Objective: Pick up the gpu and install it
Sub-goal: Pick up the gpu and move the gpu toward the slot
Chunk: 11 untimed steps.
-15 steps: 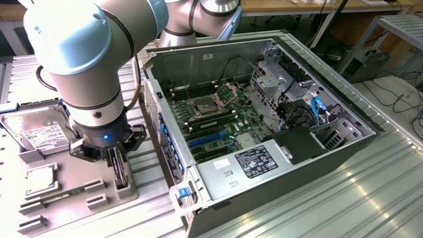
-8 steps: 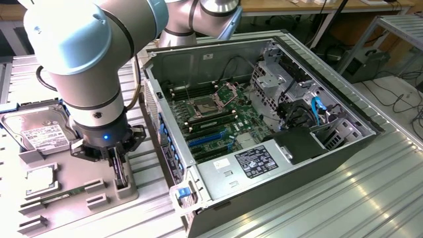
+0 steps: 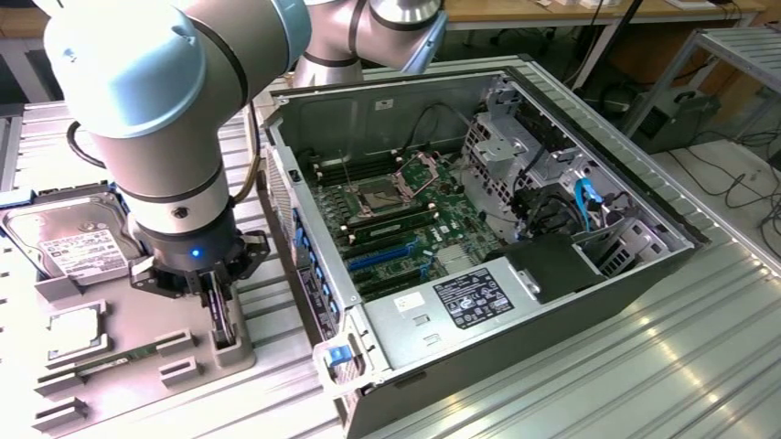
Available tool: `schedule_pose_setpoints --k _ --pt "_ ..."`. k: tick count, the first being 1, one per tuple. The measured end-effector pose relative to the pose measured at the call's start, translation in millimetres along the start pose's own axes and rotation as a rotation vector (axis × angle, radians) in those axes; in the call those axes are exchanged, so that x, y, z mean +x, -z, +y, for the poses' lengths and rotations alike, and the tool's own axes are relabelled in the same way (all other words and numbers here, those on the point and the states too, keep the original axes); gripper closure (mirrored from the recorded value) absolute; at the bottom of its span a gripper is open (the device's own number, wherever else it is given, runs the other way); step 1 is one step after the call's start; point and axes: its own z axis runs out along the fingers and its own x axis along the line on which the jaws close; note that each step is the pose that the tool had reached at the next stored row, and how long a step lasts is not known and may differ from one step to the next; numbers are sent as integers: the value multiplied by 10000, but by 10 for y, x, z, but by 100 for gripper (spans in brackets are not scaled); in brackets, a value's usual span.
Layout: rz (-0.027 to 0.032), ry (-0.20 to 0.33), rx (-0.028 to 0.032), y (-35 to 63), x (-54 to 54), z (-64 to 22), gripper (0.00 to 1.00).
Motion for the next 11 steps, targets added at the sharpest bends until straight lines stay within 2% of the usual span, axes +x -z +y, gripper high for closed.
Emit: schedule_pose_setpoints --k 9,11 --pt "0 0 0 27 0 2 73" --pt "-1 0 -1 151 -1 10 73"
